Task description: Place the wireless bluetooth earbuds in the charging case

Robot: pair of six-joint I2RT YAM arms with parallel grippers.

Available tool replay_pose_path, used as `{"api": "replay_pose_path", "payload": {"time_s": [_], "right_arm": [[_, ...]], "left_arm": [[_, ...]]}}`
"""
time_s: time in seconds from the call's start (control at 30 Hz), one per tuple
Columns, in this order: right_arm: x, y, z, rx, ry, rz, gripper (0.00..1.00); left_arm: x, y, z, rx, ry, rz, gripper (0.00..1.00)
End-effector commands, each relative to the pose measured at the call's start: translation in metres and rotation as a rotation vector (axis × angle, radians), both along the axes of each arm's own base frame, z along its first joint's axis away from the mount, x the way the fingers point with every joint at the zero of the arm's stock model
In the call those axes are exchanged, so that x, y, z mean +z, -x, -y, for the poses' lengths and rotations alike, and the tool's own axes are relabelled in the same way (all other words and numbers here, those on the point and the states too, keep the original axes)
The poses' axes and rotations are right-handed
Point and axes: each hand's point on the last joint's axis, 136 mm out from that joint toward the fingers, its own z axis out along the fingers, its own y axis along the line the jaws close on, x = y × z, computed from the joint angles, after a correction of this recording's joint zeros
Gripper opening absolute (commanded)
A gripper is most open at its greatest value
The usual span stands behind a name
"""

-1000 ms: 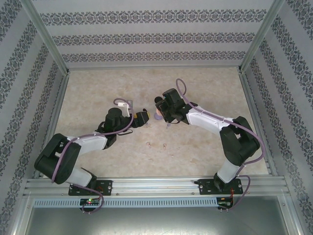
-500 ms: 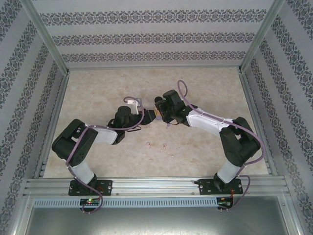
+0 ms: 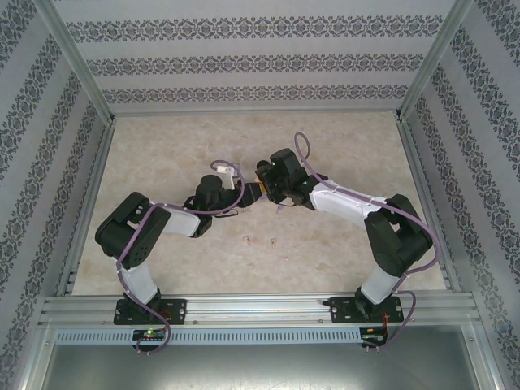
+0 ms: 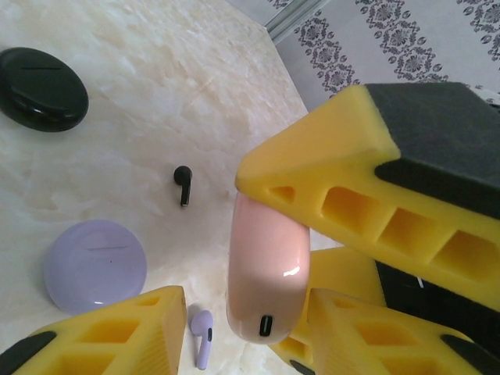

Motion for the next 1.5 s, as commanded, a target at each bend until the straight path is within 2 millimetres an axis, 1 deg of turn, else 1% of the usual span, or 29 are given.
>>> {"api": "replay_pose_path", "payload": {"time_s": [0.0, 0.23, 0.3, 0.37, 0.47, 0.6, 0.73, 0.8, 0.83, 0.9, 0.97, 1.07, 1.13, 1.23, 1.3, 1.4, 1.47], "right_arm": [[0.002, 0.004, -0.007, 0.012, -0.019, 0.006, 0.45], [0.0, 0.005, -0.006, 0.013, -0.019, 0.002, 0.45], [0.0, 0.005, -0.006, 0.013, -0.018, 0.002, 0.45], [0.0, 0.006, -0.005, 0.012, -0.019, 0.003, 0.45], [0.0, 0.006, -0.006, 0.013, -0.022, 0.003, 0.45], [0.001, 0.006, -0.004, 0.006, -0.021, 0.005, 0.44], [0.001, 0.006, -0.002, 0.001, -0.024, 0.008, 0.44], [0.003, 0.006, -0.003, 0.001, -0.029, 0.012, 0.45], [0.004, 0.006, -0.003, -0.002, -0.033, 0.015, 0.45], [0.008, 0.003, -0.003, -0.008, -0.046, 0.027, 0.5], [0.015, -0.001, -0.001, -0.014, -0.057, 0.048, 0.6], [0.032, -0.009, 0.002, -0.018, -0.076, 0.097, 0.74], [0.043, -0.011, 0.009, -0.032, -0.073, 0.131, 0.79], [0.056, -0.007, 0.032, -0.054, -0.034, 0.183, 0.81], [0.063, -0.003, 0.049, -0.038, 0.01, 0.219, 0.81], [0.068, 0.007, 0.07, 0.036, 0.092, 0.275, 0.82], [0.067, 0.014, 0.083, 0.085, 0.137, 0.32, 0.83]], "left_arm": [[0.019, -0.003, 0.011, -0.024, 0.044, 0.064, 0.41], [0.019, -0.007, 0.012, -0.016, 0.044, 0.07, 0.36], [0.02, -0.008, 0.013, -0.014, 0.049, 0.071, 0.37], [0.02, -0.009, 0.013, -0.012, 0.053, 0.072, 0.4], [0.021, -0.012, 0.013, -0.004, 0.056, 0.075, 0.39], [0.02, -0.013, 0.014, -0.007, 0.059, 0.074, 0.34], [0.019, -0.012, 0.014, -0.007, 0.058, 0.071, 0.25], [0.02, -0.012, 0.014, -0.009, 0.061, 0.074, 0.14], [0.021, -0.011, 0.015, -0.011, 0.063, 0.072, 0.11], [0.022, -0.01, 0.015, -0.013, 0.068, 0.069, 0.0], [0.024, -0.009, 0.014, -0.016, 0.072, 0.07, 0.0], [0.029, -0.007, 0.014, -0.018, 0.073, 0.073, 0.0], [0.032, -0.005, 0.013, -0.023, 0.075, 0.073, 0.0], [0.04, -0.001, 0.013, -0.038, 0.075, 0.077, 0.0], [0.048, 0.003, 0.013, -0.056, 0.073, 0.086, 0.0], [0.06, 0.009, 0.015, -0.096, 0.049, 0.104, 0.0], [0.068, 0.013, 0.017, -0.128, 0.027, 0.112, 0.0]]}}
